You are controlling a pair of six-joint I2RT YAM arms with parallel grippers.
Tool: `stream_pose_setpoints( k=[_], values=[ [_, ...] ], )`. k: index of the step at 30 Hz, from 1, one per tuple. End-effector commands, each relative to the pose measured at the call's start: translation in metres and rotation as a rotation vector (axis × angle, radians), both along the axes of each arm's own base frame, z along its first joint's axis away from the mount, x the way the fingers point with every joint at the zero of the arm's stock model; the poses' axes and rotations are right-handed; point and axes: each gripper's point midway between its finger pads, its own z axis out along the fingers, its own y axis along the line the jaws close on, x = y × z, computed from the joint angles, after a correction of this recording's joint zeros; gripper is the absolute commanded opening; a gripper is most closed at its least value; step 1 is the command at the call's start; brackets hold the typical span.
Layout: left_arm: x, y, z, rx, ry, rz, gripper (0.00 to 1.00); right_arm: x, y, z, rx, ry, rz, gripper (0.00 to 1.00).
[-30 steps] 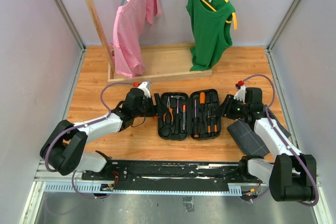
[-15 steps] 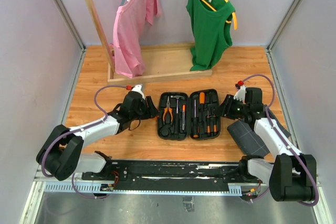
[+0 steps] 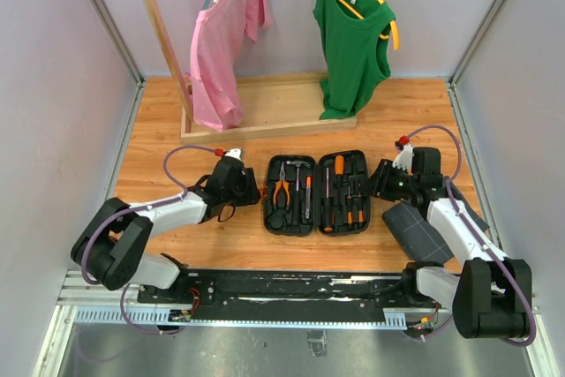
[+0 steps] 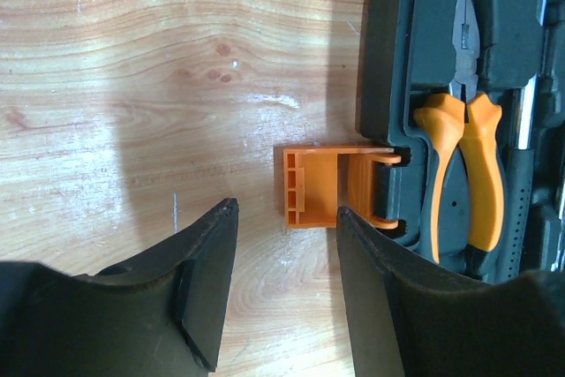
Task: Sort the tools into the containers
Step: Close the storage box at the center of the board.
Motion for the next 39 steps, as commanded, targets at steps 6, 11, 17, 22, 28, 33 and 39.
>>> stream_pose_setpoints(
  k=[6, 11, 17, 22, 28, 33, 39],
  values=[
    [0.016, -0.016, 0.011, -0.027, -0.028, -0.045, 0.53, 0.004, 0.008, 0.016, 0.043, -0.026, 0.031, 0.36],
    [0.017, -0.022, 0.012, -0.039, -0.023, -0.073, 0.54, 0.003, 0.012, 0.018, 0.063, -0.029, 0.047, 0.36],
    [0.010, -0.028, 0.004, -0.051, -0.002, -0.091, 0.54, 0.003, 0.015, 0.030, 0.077, -0.057, 0.075, 0.38],
    [0.006, -0.035, 0.000, -0.060, 0.008, -0.103, 0.54, 0.002, 0.018, 0.043, 0.087, -0.085, 0.096, 0.41],
    [0.007, -0.042, 0.001, -0.072, 0.009, -0.116, 0.54, 0.000, 0.019, 0.055, 0.068, -0.106, 0.112, 0.43],
    [0.007, -0.045, 0.000, -0.072, 0.011, -0.126, 0.53, -0.003, 0.029, 0.065, 0.076, -0.118, 0.143, 0.44],
    [0.007, -0.046, 0.000, -0.075, 0.012, -0.130, 0.53, -0.006, 0.043, 0.078, 0.078, -0.144, 0.173, 0.44]
  ],
)
